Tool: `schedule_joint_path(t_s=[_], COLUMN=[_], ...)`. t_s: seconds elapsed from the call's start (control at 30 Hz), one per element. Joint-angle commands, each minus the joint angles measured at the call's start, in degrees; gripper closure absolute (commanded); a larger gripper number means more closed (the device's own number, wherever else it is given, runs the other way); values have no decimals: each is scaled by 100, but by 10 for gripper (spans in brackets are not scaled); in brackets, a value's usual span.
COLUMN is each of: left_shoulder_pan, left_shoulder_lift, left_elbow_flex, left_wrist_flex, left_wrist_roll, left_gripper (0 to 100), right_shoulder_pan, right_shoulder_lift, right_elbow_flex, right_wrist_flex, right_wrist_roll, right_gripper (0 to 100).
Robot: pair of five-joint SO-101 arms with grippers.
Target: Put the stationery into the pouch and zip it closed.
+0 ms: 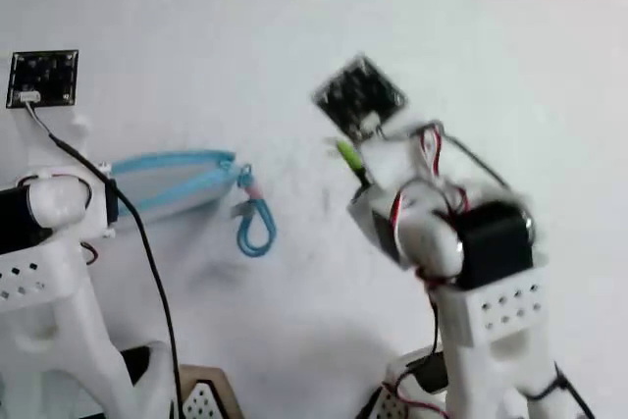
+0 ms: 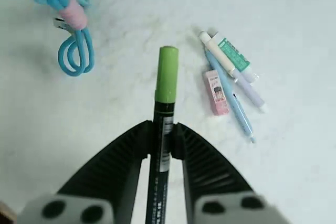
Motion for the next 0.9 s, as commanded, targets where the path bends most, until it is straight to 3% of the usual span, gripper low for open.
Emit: schedule_joint_path(t_s=[0.0,0.13,0.23,0.4,0.53,0.63,0.87], left_shoulder_pan=[75,75,75,57,57,57,75], left_shoulder_lift=[-31,-31,-31,-31,-22,4,13], left_elbow_flex=[-9,-18,-18,-18,-9,-26,-18], left_wrist_flex=[-9,-18,-18,-18,-18,-18,-26], left_wrist_roll=[62,62,62,62,62,62,70], left_gripper=[979,979,979,979,979,979,979], right_shoulder_pan=[-92,-576,-963,-1059,-1095,-1226,-2369], right_shoulder_lift=[-629,-1033,-1218,-1552,-1886,-1938,-1692], right_elbow_flex=[967,1899,2523,2848,2602,2295,2303], right_wrist_flex=[-892,-2651,-4066,-6237,-7363,-7969,-8277], right_wrist_roll=[-1064,-3059,-3657,-3736,-3736,-3745,-3736], right_gripper=[978,980,981,981,981,981,981])
